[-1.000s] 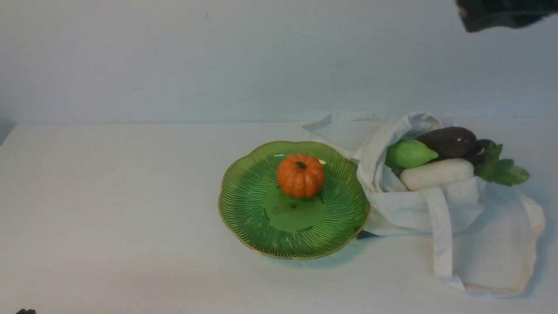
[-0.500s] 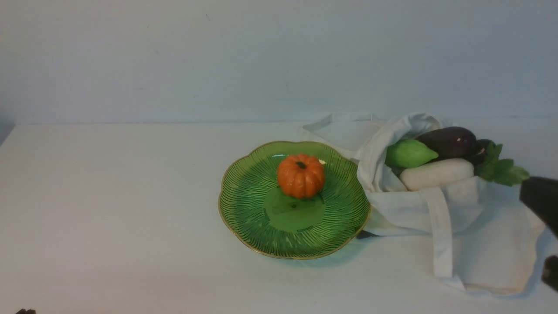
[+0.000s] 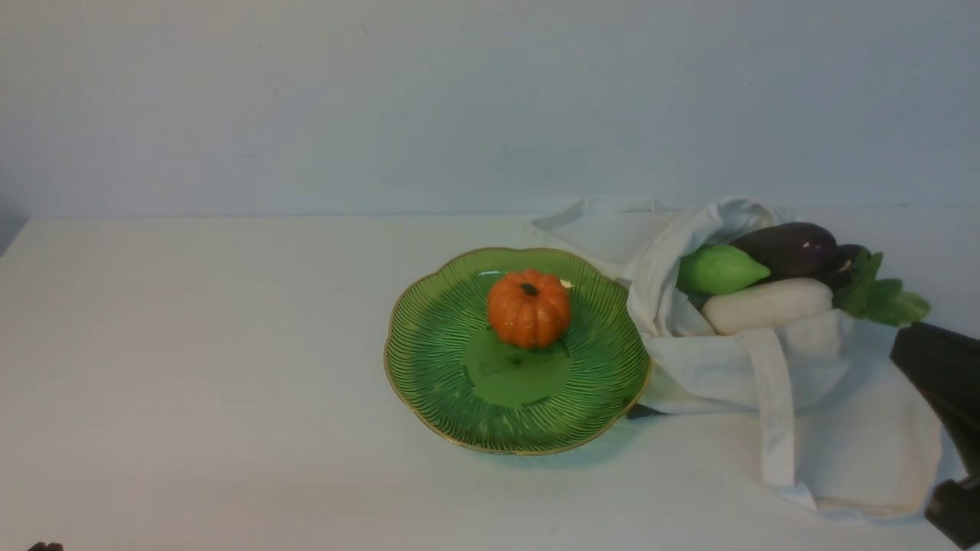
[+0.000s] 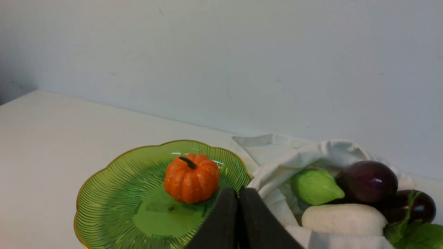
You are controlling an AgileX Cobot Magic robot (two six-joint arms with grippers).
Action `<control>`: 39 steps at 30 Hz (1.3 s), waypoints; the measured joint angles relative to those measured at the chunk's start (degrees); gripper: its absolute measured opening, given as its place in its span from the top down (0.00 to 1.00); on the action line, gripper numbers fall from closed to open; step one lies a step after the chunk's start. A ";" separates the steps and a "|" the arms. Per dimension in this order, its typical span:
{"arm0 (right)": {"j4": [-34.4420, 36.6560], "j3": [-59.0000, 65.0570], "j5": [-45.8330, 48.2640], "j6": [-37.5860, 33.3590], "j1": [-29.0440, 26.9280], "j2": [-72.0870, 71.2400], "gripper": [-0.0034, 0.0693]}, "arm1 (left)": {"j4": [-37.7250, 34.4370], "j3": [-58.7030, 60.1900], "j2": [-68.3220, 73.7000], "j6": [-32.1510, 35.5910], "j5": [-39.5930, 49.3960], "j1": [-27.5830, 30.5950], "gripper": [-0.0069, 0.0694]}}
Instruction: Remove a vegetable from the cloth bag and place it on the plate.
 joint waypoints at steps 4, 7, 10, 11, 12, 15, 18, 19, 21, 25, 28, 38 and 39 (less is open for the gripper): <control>0.00 0.00 0.26 0.00 0.00 0.00 0.97 | 0.00 0.00 0.00 0.00 0.00 0.00 0.92; 0.00 0.00 0.33 0.00 0.00 0.00 0.97 | 0.00 0.00 0.00 0.00 0.00 0.00 0.92; 0.00 0.00 0.44 0.00 0.00 0.00 0.97 | 0.00 0.00 0.00 0.00 0.00 0.00 0.92; 0.00 0.00 0.44 0.00 0.00 0.00 0.97 | 0.00 0.00 0.00 0.00 0.00 0.00 0.92; 0.00 0.00 0.50 0.00 0.00 0.00 0.97 | 0.00 0.00 0.00 0.00 0.00 0.00 0.92; 0.00 0.22 0.98 -0.13 -0.05 -0.47 0.97 | 0.00 0.00 0.00 0.00 0.00 0.00 0.92; 0.08 3.28 1.11 -2.04 -1.66 -4.18 0.97 | 0.00 0.00 0.00 0.00 0.00 0.00 0.92; 0.18 4.11 1.11 -2.28 -2.54 -5.71 0.97 | 0.00 0.00 0.00 0.00 0.00 0.00 0.92; 0.93 7.33 1.18 -3.12 -5.17 -9.95 0.97 | 0.00 0.00 0.00 0.00 0.00 0.00 0.92; 3.01 13.54 1.49 -3.50 -11.91 -20.54 0.97 | 0.00 0.00 0.00 0.00 0.00 0.00 0.92; 4.18 16.80 1.62 -3.61 -15.85 -25.28 0.97 | 0.00 0.00 0.00 0.00 0.00 0.00 0.92; 7.09 21.16 6.28 -3.64 -21.53 -33.97 0.97 | 0.00 0.00 0.00 0.00 0.00 0.00 0.92; 7.04 21.16 7.43 -3.64 -21.59 -34.08 0.97 | 0.00 0.00 0.00 0.00 0.00 0.00 0.92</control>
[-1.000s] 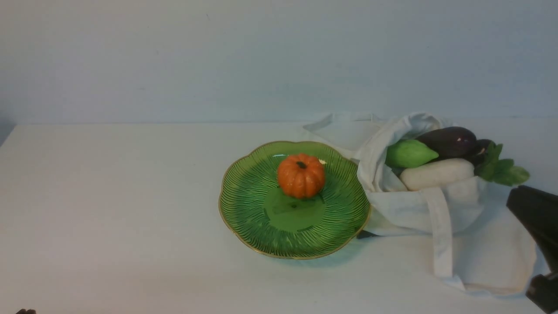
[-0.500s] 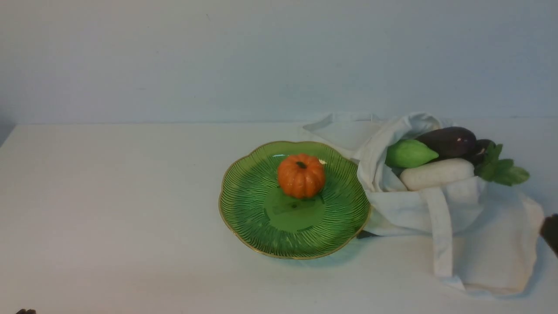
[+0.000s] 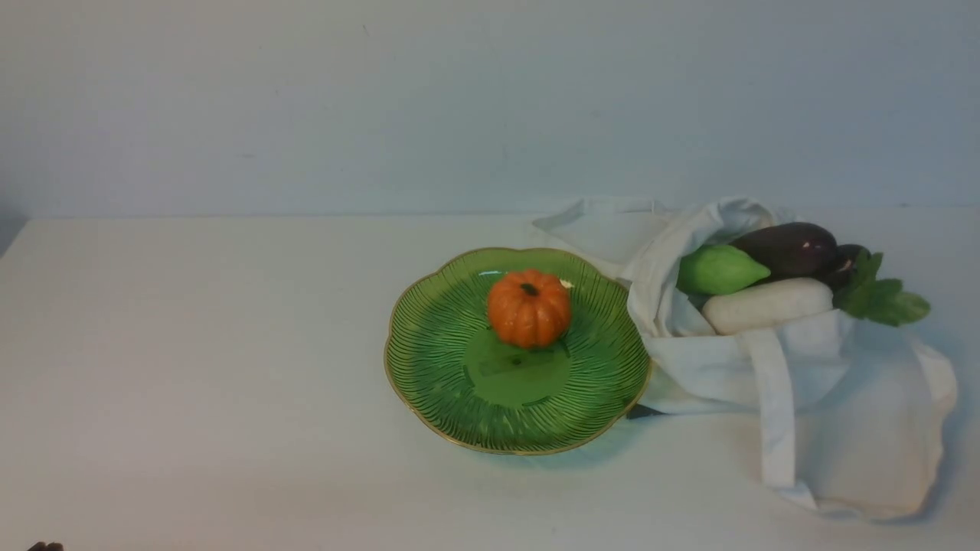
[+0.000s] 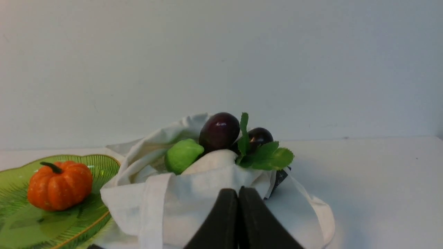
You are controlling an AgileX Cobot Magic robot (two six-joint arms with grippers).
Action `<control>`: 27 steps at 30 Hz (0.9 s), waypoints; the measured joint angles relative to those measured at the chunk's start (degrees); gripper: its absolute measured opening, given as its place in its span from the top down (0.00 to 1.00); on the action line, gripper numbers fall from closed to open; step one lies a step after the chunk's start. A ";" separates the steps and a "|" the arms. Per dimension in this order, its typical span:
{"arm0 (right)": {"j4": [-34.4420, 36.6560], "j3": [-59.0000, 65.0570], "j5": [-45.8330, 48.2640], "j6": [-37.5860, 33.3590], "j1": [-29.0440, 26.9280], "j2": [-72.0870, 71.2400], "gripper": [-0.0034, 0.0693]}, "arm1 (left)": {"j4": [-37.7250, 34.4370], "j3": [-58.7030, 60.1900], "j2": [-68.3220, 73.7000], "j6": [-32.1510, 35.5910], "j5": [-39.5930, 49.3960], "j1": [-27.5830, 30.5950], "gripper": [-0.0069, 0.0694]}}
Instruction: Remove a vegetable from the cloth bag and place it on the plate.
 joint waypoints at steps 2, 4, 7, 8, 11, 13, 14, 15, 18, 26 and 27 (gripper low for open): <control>-0.21 0.00 1.98 0.00 -0.05 -0.09 0.97 | 0.00 0.00 0.00 0.00 0.00 0.00 0.92; -0.33 0.00 4.62 0.00 -0.05 -0.09 0.97 | 0.00 0.00 0.00 0.00 0.00 0.00 0.92; -0.66 -0.07 7.99 -0.04 -0.05 -0.09 0.97 | 0.00 0.00 0.00 0.00 0.00 0.00 0.92; -0.73 -0.07 8.27 -0.04 -0.05 -0.09 0.97 | 0.00 0.00 0.00 0.00 0.00 0.00 0.92; -0.80 -0.18 8.67 -0.04 -0.05 -0.09 0.97 | 0.00 0.00 0.00 0.00 0.00 0.00 0.92; -0.80 -0.18 8.67 -0.04 -0.12 -0.09 0.97 | 0.00 0.00 0.00 0.00 0.00 0.00 0.92; -0.80 -0.18 8.69 -0.04 -0.12 -0.09 0.97 | 0.00 0.00 0.00 0.00 0.00 0.00 0.92; -0.80 -0.18 8.69 -0.04 -0.12 -0.09 0.97 | 0.00 0.00 0.00 0.00 0.00 0.00 0.92; -0.80 -0.18 8.74 -0.04 -0.12 -0.09 0.97 | 0.00 0.00 0.00 0.00 0.00 0.00 0.92; -0.80 -0.18 8.74 -0.04 -0.12 -0.09 0.97 | 0.00 0.00 0.00 0.00 0.00 0.00 0.92; -0.80 -0.18 8.74 -0.04 -0.12 -0.09 0.97 | 0.00 0.00 0.00 0.00 0.00 0.00 0.92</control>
